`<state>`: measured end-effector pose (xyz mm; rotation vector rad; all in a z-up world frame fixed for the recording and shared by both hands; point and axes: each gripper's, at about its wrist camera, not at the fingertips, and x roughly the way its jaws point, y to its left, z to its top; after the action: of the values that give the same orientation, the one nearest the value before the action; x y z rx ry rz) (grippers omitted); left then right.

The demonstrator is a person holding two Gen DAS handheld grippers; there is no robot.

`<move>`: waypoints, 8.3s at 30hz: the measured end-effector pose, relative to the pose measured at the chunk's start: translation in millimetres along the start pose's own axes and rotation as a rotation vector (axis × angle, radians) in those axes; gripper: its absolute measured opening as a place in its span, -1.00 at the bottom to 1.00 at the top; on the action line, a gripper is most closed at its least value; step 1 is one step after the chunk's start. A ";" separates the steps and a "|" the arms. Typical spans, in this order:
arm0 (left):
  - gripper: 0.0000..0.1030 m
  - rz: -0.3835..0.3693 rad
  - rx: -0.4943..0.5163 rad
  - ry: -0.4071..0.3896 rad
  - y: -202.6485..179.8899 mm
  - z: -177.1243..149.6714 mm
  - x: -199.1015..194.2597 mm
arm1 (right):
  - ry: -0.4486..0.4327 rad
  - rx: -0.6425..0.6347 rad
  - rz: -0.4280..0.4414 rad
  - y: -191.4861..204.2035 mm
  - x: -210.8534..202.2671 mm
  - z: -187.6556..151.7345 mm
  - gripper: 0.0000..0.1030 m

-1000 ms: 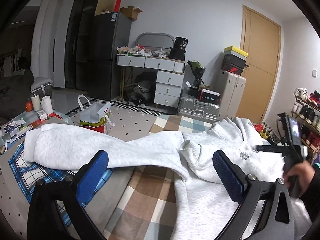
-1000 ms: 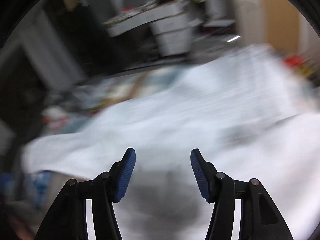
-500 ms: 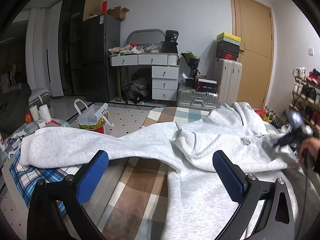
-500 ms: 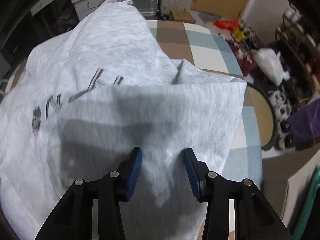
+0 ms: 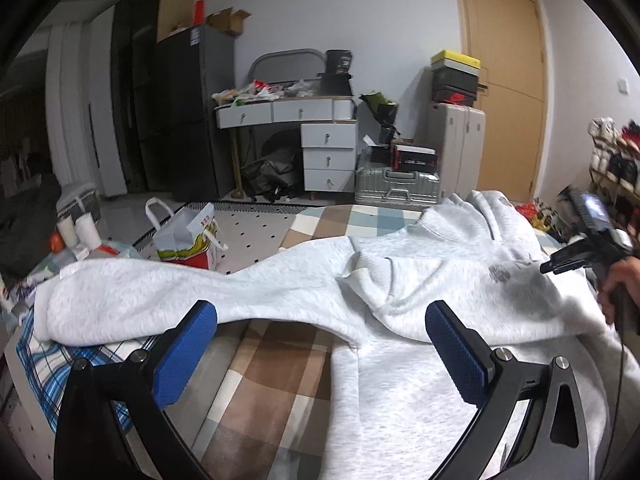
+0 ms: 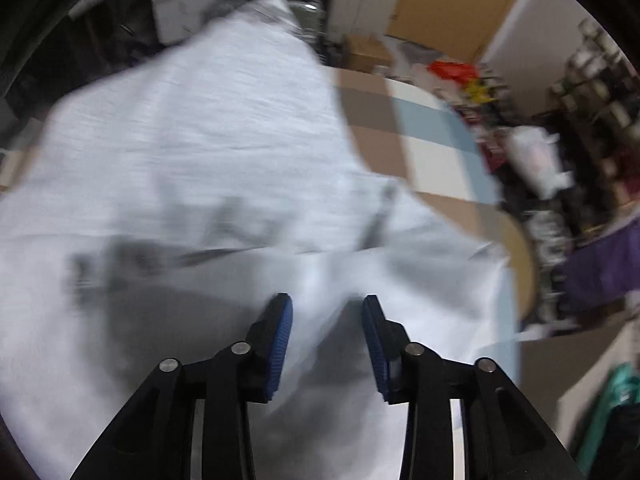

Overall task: Fold large clothes
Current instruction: 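Carry the sleeve across the sweatshirt body with the right gripper, then release the sleeve onto the body and smooth it with the right gripper, then grasp the other sleeve cuff with the left gripper and lift it, then fold the held sleeve across the body with the left gripper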

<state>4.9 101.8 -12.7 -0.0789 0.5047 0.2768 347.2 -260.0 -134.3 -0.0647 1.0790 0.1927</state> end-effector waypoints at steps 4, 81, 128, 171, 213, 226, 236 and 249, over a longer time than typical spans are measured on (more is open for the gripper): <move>0.97 0.036 -0.050 -0.020 17.1 6.0 -2.5 | -0.162 -0.136 0.106 63.5 -48.3 -32.7 -0.08; 0.97 0.009 -0.209 0.072 50.3 4.1 17.6 | -0.196 -0.300 -0.106 136.8 85.0 -62.1 0.08; 0.97 0.061 -0.007 0.020 9.4 -8.4 10.7 | -0.782 -0.050 0.231 161.9 -152.9 -273.3 0.96; -0.67 0.025 -0.685 0.149 252.3 6.7 47.1 | -0.835 -0.318 0.328 173.2 -146.8 -292.8 0.98; -0.88 0.029 -0.398 0.127 209.7 71.3 55.4 | -0.859 -0.448 0.243 193.1 -141.6 -303.1 0.98; -0.89 -0.304 -0.084 -0.008 -0.4 169.7 33.8 | -0.816 -0.100 0.243 127.4 -144.1 -274.5 0.98; -0.89 -0.706 0.159 0.250 -257.6 85.9 93.6 | -0.836 0.264 -0.048 43.8 -149.1 -266.3 0.99; 0.40 -1.051 -0.027 0.696 -306.0 -34.2 175.7 | -0.749 0.605 0.048 -40.1 -131.6 -268.2 0.99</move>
<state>222.4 -154.2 -126.2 -0.4576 1.0710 -0.8056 61.4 -355.0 -146.7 0.5414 0.3548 -0.0760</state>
